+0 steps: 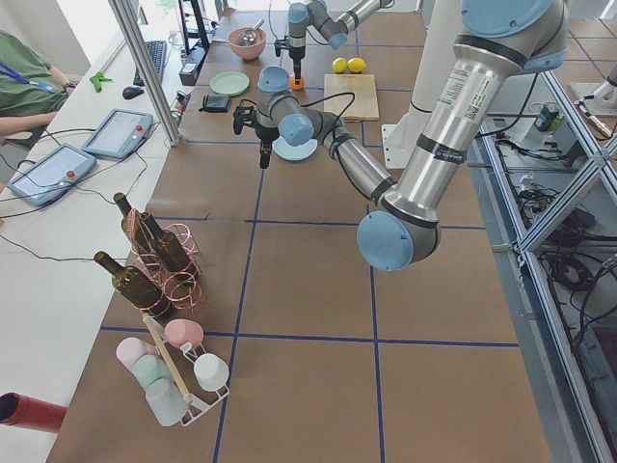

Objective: Pick orange to plate
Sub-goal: 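Close the right gripper on the orange and lift it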

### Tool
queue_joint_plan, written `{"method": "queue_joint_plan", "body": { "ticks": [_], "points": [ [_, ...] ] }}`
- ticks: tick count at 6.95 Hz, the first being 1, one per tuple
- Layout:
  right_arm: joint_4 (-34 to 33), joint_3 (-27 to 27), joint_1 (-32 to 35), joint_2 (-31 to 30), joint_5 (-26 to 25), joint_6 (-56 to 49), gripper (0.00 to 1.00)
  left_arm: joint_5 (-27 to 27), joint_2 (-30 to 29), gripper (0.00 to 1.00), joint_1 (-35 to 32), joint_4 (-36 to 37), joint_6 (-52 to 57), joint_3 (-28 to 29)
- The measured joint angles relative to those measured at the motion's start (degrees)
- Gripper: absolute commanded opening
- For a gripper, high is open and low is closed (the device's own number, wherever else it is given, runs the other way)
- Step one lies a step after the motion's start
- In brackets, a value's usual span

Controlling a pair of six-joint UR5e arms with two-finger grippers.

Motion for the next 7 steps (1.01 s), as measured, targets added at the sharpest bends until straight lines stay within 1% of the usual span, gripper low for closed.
{"method": "queue_joint_plan", "body": {
  "ticks": [2,3,4,5,7],
  "points": [
    [-0.01,-1.68,-0.27,0.86,-0.24,-0.01,0.99,0.00,0.81,1.00,-0.01,-0.05,0.00,-0.49],
    [-0.01,-2.52,-0.30,1.31,-0.25,0.01,0.75,0.00,1.19,1.00,-0.01,-0.06,0.00,-0.73],
    [0.01,-2.81,-0.31,1.52,-0.21,-0.03,0.30,0.00,1.35,1.00,0.00,-0.06,0.02,-0.79],
    [0.05,-2.73,-0.24,1.59,-0.20,-0.08,0.00,0.00,1.39,1.00,0.04,-0.06,0.06,-0.81],
    [0.06,-1.14,-0.15,1.65,-0.13,0.01,0.00,-0.06,1.64,1.00,-0.34,-0.04,2.59,-0.88]
  ]
}}
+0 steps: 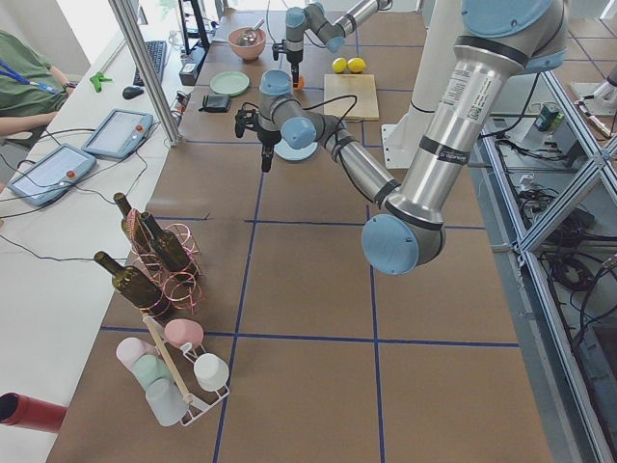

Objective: Pick orange to plate
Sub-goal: 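Close the right gripper on the orange and lift it, then carry the orange with the right gripper over the light blue plate and lower it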

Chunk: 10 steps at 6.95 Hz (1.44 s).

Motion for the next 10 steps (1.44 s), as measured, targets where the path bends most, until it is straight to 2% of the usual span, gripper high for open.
{"method": "queue_joint_plan", "body": {
  "ticks": [2,5,7,10],
  "points": [
    [-1.27,4.19,0.10,1.82,0.42,0.50,0.00,-0.05,1.97,1.00,-1.96,0.02,7.74,-0.82],
    [-6.70,5.14,-2.80,11.41,0.37,7.74,0.00,0.03,8.10,1.00,-8.29,-0.10,25.33,-1.87],
    [-7.33,1.09,-7.02,18.35,-1.56,12.33,0.00,-0.21,12.97,1.00,-13.89,-0.46,36.50,-1.59],
    [-8.34,-8.07,-12.83,27.79,-6.94,13.22,0.00,-0.12,20.07,1.00,-18.53,-0.57,51.75,-0.06]
  ]
}}
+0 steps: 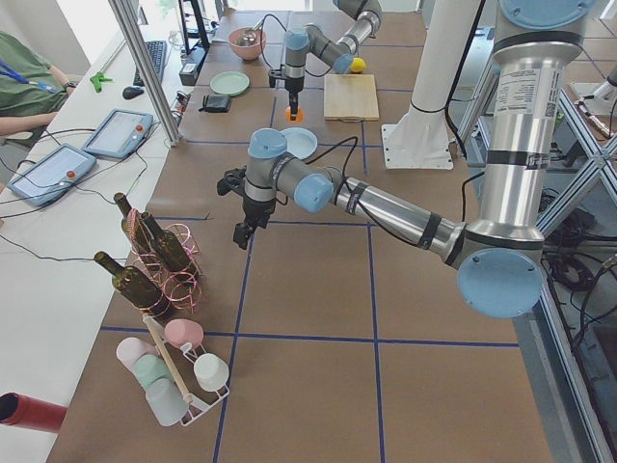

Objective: Pick orange to plate
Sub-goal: 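Carry the orange with the right gripper over the light blue plate and lower it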

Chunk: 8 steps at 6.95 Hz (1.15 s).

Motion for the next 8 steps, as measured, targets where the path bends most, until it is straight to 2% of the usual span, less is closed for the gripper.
{"method": "queue_joint_plan", "body": {
  "ticks": [2,5,6,7,8],
  "points": [
    [-0.94,-3.36,-1.90,3.47,-1.40,-0.06,0.00,-0.11,0.65,1.00,-3.39,0.04,2.50,1.73],
    [-0.73,-12.79,-3.29,10.16,-3.22,-0.23,0.00,-0.20,0.77,1.00,-5.39,0.40,2.86,2.39],
    [-0.66,-13.93,-3.43,10.84,-3.61,-0.23,0.87,-0.23,0.79,1.00,-5.67,0.44,2.88,2.69],
    [-0.54,-14.49,-3.60,11.08,-3.88,-0.19,1.00,-0.25,0.81,1.00,-5.80,0.48,2.88,2.93],
    [-0.35,-14.73,-3.77,11.14,-4.00,-0.13,1.00,-0.56,0.81,1.00,-5.87,0.52,2.86,3.18]
  ]
}}
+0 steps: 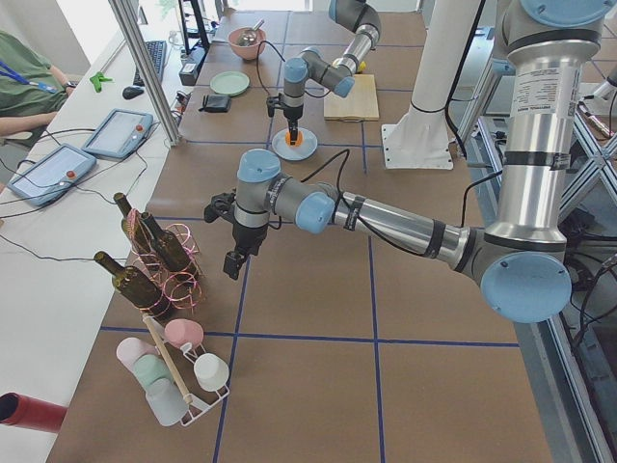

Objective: Pick orange to plate
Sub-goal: 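Carry the orange with the right gripper over the light blue plate and lower it, then open the right gripper and retract the right arm away from the plate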

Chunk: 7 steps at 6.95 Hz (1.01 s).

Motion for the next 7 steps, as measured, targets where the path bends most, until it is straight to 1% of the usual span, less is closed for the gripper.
{"method": "queue_joint_plan", "body": {
  "ticks": [2,3,4,5,6,7],
  "points": [
    [-0.07,0.53,0.53,1.05,0.61,0.12,1.00,-1.73,0.00,1.00,-0.04,-0.03,-0.06,0.87],
    [-1.25,1.88,2.12,1.45,2.14,0.04,1.00,-2.12,0.00,1.00,-0.03,-0.03,-0.06,1.13],
    [-4.20,4.51,4.68,1.01,4.28,-0.48,1.00,-2.26,0.08,1.00,-0.16,0.02,-0.07,1.25],
    [-8.40,9.01,7.69,-1.02,6.07,-2.40,1.00,-2.33,0.15,1.00,-0.64,0.52,-0.05,1.38],
    [-12.29,14.62,10.88,-4.86,7.66,-6.46,1.00,-2.38,0.12,1.00,-1.39,1.66,0.01,1.51],
    [-15.22,20.33,14.99,-10.00,10.30,-12.32,1.00,-2.43,0.06,1.00,-2.19,2.78,0.07,1.58]
  ]
}}
